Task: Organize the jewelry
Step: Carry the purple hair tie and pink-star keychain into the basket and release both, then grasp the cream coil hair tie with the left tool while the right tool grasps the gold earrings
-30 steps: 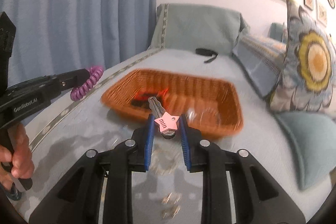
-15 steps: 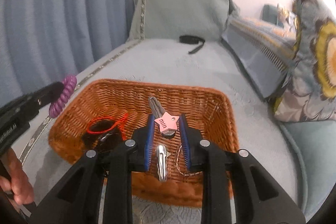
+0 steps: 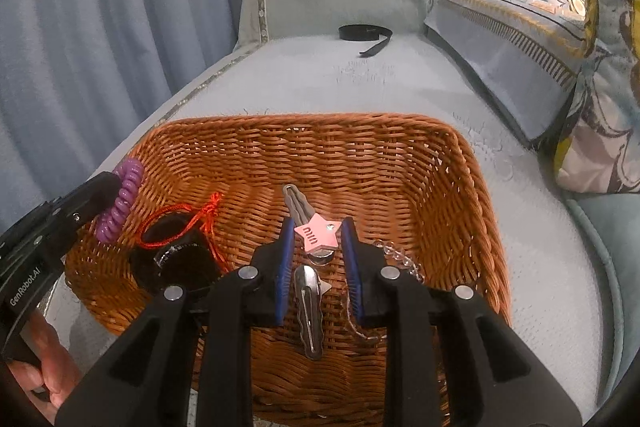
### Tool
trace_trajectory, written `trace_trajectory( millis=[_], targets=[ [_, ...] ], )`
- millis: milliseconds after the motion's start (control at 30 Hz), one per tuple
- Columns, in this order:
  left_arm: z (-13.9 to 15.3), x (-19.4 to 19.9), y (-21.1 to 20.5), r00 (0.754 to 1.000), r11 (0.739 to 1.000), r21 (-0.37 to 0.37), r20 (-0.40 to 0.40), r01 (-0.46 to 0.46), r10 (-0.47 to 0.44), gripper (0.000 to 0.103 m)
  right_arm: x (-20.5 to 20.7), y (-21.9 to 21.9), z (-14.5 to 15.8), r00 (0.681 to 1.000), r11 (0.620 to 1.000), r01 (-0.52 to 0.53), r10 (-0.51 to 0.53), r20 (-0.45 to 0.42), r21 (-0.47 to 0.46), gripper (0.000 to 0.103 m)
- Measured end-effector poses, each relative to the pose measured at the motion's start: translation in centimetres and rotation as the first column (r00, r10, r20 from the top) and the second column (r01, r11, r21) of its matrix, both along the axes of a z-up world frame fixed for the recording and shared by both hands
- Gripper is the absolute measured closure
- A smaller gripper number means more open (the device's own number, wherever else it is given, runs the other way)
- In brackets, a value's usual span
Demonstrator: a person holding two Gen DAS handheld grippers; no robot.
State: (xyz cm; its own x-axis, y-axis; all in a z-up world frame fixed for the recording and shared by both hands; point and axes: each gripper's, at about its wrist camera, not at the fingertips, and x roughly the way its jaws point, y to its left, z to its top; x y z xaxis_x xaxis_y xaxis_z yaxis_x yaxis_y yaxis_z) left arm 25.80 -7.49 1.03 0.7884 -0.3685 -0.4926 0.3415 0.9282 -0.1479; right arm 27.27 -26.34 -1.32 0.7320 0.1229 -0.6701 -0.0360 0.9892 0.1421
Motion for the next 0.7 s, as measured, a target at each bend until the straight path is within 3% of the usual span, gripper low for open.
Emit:
trace_trajectory(
  millis=[100, 167, 200, 267, 333, 700],
  targets=[
    [-0.2, 0.0, -0.1, 1.000, 1.000, 0.007, -0.003, 0.007, -0.007, 0.092, -0.1, -0.3, 0.0, 1.000, 1.000, -0.012, 0.012, 0.001, 0.027, 0.082],
    [0.0, -0.3, 0.1, 1.000, 1.000, 0.000, 0.005, 0.006, -0.006, 0.071, -0.4, -0.5, 0.2, 1.000, 0.998, -0.029, 0.029, 0.002, 0.060, 0.081],
    [0.2, -0.7, 0.2, 1.000, 1.000, -0.004, 0.021, 0.007, -0.006, 0.071, -0.6, -0.7, 0.4, 0.999, 0.997, -0.031, 0.031, 0.008, 0.068, 0.080],
    [0.8, -1.4, 0.4, 0.999, 1.000, -0.008, 0.036, 0.013, -0.013, 0.068, -1.5, -1.0, 0.8, 0.999, 0.997, -0.030, 0.029, 0.021, 0.077, 0.065],
    [1.6, -2.3, 0.6, 0.998, 0.999, -0.030, 0.053, 0.027, -0.026, 0.063, -2.6, -1.3, 1.2, 0.999, 0.996, -0.030, 0.027, 0.038, 0.088, 0.056],
    [5.0, -11.2, 2.5, 0.989, 0.996, -0.048, 0.131, 0.071, -0.064, 0.062, -12.7, -2.2, 3.2, 0.992, 0.995, -0.055, 0.045, 0.114, 0.083, 0.056]
  ],
)
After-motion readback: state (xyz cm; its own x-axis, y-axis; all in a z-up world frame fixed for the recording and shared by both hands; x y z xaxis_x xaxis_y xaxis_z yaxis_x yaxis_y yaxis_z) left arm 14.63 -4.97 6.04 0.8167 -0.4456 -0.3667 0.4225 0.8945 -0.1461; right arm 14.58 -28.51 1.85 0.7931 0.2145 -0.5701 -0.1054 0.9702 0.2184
